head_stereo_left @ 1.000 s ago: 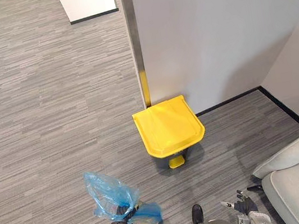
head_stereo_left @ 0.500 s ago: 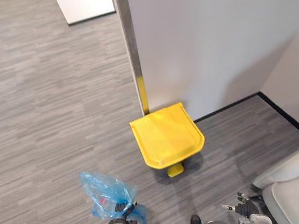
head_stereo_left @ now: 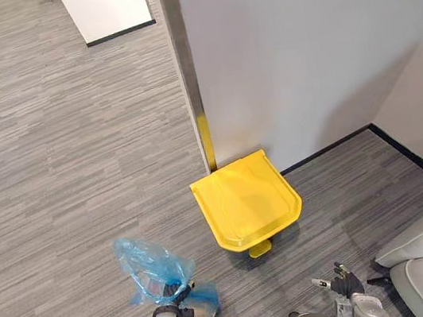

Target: Gather rubbish on tea table into small bin, then transfer packed bag to large trash can.

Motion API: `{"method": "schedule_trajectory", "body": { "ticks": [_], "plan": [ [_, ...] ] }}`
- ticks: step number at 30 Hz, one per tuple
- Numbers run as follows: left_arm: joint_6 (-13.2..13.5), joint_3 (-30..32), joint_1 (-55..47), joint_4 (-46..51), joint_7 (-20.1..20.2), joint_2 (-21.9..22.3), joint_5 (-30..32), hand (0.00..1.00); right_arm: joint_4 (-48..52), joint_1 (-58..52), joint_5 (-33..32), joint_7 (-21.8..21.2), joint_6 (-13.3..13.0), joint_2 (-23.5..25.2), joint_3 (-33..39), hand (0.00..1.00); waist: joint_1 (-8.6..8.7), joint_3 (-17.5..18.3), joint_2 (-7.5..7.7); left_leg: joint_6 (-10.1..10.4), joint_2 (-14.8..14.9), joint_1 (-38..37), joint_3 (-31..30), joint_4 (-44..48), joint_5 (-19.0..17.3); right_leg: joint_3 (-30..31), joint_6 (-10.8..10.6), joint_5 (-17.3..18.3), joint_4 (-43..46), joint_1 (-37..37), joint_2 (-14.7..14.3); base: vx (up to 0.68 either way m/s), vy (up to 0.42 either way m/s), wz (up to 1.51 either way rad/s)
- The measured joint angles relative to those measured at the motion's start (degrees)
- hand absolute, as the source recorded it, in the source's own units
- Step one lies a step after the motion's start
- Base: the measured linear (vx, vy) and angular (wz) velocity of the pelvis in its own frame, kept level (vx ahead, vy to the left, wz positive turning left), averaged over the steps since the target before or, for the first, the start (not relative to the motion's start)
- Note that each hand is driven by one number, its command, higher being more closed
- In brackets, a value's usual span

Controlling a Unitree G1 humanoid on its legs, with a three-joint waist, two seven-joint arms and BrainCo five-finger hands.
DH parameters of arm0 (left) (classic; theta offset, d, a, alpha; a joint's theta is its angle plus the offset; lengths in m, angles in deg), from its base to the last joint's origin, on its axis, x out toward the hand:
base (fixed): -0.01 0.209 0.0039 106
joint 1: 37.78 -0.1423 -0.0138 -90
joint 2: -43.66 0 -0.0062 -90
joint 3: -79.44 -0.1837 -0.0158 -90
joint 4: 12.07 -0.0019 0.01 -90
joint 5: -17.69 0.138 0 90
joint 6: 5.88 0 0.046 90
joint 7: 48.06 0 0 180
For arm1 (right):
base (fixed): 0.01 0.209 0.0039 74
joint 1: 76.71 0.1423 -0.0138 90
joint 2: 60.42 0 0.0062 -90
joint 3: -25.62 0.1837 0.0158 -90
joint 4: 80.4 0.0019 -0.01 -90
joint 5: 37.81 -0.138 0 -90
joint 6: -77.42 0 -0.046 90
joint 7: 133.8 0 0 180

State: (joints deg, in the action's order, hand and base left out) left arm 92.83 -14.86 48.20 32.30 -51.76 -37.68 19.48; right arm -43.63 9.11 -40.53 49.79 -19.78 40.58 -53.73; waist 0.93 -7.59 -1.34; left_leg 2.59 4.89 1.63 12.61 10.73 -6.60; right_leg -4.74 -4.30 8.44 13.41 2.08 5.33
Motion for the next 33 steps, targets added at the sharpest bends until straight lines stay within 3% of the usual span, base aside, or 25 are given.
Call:
{"method": "schedule_trajectory", "body": {
  "ticks": [11,21,28,31,32,33],
  "plan": [
    [-0.06,-0.23,-1.23,-2.07,-0.02,0.01,-0.01,1.00,-2.10,0.28,0.12,0.00,-0.02,-0.12,-0.50,0.00,-0.10,0.27,0.30,0.46,0.11,-2.31,-0.59,-3.25,1.42,-0.73,0.33,-0.21,-1.90,-1.80,-0.59,0.02,-0.023,0.02],
    [-0.06,-0.02,-2.03,-2.19,-0.09,-0.01,0.01,1.00,-2.20,0.59,1.13,0.02,0.18,-0.18,-1.64,0.00,-0.17,1.51,0.55,0.22,-0.03,-2.53,0.81,-6.10,2.95,0.11,0.44,-2.65,-5.15,-1.65,-0.91,-0.02,0.008,-0.07],
    [-0.06,0.41,-2.26,-2.04,-0.10,-0.06,0.00,1.00,-2.18,2.60,1.36,0.04,0.32,-0.30,-2.22,0.00,-0.38,1.43,0.73,-0.30,0.17,-1.05,2.25,-4.42,1.55,1.73,0.02,-2.83,-5.21,0.31,-0.97,-0.02,0.010,-0.13],
    [-0.06,0.53,-2.15,-0.75,-0.07,-0.19,0.00,1.00,-2.12,3.81,1.54,0.04,0.40,-0.75,-2.21,0.00,-0.32,0.97,1.36,-1.30,-0.12,2.43,2.37,3.22,-4.04,2.29,-2.25,2.35,3.96,4.31,1.15,0.05,0.061,-0.03],
    [-0.07,0.46,-2.12,-0.17,-0.07,-0.21,0.01,1.00,-2.12,3.90,1.83,0.01,0.68,-1.12,-2.23,0.00,-0.27,0.46,1.85,-2.01,-0.28,2.25,2.06,5.27,-6.34,2.47,-3.71,3.76,10.80,6.22,1.87,0.06,0.049,0.05],
    [-0.07,0.47,-2.11,0.41,-0.05,-0.32,0.02,1.00,-2.10,4.43,1.94,0.04,0.87,-1.21,-2.21,0.00,-0.14,-0.61,1.76,-2.94,-0.42,1.40,1.39,7.43,-8.28,3.04,-5.82,2.80,21.71,10.03,2.85,0.07,0.057,0.06]
  ]
}}
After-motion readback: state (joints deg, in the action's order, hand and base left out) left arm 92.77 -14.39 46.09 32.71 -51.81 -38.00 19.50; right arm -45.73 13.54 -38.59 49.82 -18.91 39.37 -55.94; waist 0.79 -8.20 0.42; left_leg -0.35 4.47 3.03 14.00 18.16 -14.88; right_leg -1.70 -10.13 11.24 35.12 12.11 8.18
